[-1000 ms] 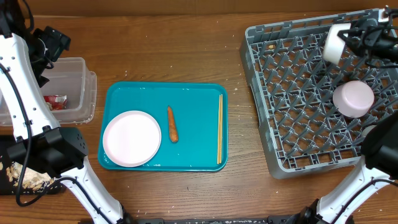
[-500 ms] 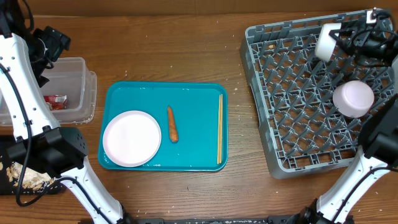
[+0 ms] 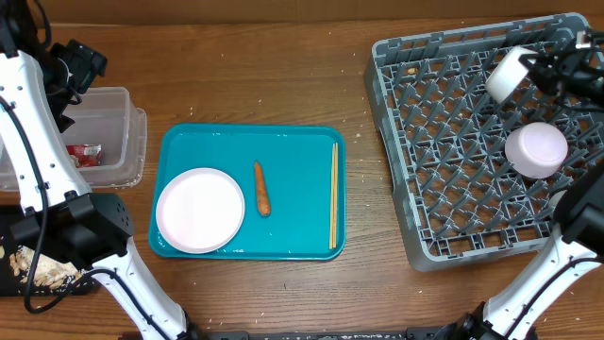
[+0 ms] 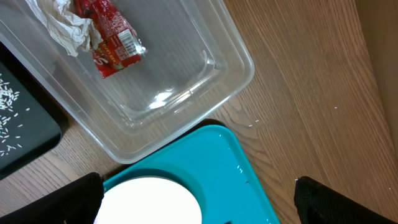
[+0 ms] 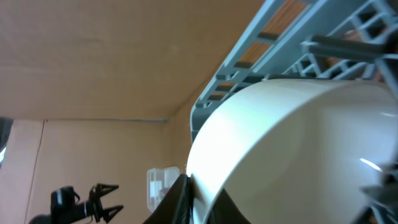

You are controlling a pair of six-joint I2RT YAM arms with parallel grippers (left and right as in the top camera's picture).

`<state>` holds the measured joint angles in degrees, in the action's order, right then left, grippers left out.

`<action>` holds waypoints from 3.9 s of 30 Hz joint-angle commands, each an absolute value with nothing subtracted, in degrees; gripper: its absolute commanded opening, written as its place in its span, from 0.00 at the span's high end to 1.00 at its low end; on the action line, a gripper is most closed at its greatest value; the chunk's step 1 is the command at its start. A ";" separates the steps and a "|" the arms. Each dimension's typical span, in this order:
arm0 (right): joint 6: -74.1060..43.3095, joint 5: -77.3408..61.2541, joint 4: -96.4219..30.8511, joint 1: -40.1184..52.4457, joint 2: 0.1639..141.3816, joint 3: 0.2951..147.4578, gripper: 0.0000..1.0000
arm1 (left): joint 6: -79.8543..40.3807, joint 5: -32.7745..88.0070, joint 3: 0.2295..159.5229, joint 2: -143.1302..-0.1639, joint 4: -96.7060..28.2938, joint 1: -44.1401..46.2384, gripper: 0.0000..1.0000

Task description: Sort waste into correct bins and load items into the dishwasher

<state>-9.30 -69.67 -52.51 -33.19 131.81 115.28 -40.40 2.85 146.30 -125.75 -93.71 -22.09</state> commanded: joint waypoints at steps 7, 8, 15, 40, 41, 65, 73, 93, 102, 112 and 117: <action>-9.47 -61.39 -60.77 -36.49 129.86 121.62 0.66 | -41.17 2.98 146.71 -126.02 -93.82 -21.71 0.00; -9.47 -59.40 -62.52 -36.73 129.03 123.02 0.61 | -41.17 2.98 146.71 -126.02 -93.82 -21.71 0.00; -14.46 -38.00 -75.77 -37.21 122.06 136.18 0.11 | -41.17 2.98 146.71 -126.02 -93.82 -21.71 0.00; -16.45 -19.51 -95.39 2.26 105.62 140.35 0.00 | -41.17 2.98 146.71 -126.02 -93.82 -21.71 0.00; -17.91 -17.19 -94.37 5.80 105.71 138.72 0.00 | -41.17 2.98 146.71 -126.02 -93.82 -21.71 0.00; -36.47 -4.56 -52.31 37.39 106.61 80.79 0.22 | -41.17 2.98 146.71 -126.02 -93.82 -21.71 0.00; -32.12 -6.37 -52.93 37.39 108.27 78.54 0.25 | -41.17 2.98 146.71 -126.02 -93.82 -21.71 0.00; -31.07 -6.00 -45.74 37.39 116.77 78.54 0.30 | -41.17 2.98 146.71 -126.02 -93.82 -21.71 0.00; -31.07 -2.98 -46.61 37.93 116.73 78.89 0.32 | -41.17 2.98 146.71 -126.02 -93.82 -21.71 0.00; -31.88 1.50 -46.35 41.04 114.24 80.27 0.33 | -41.17 2.98 146.71 -126.02 -93.82 -21.71 0.00; -33.80 3.33 -47.24 41.41 114.10 80.29 0.32 | -41.17 2.98 146.71 -126.02 -93.82 -21.71 0.00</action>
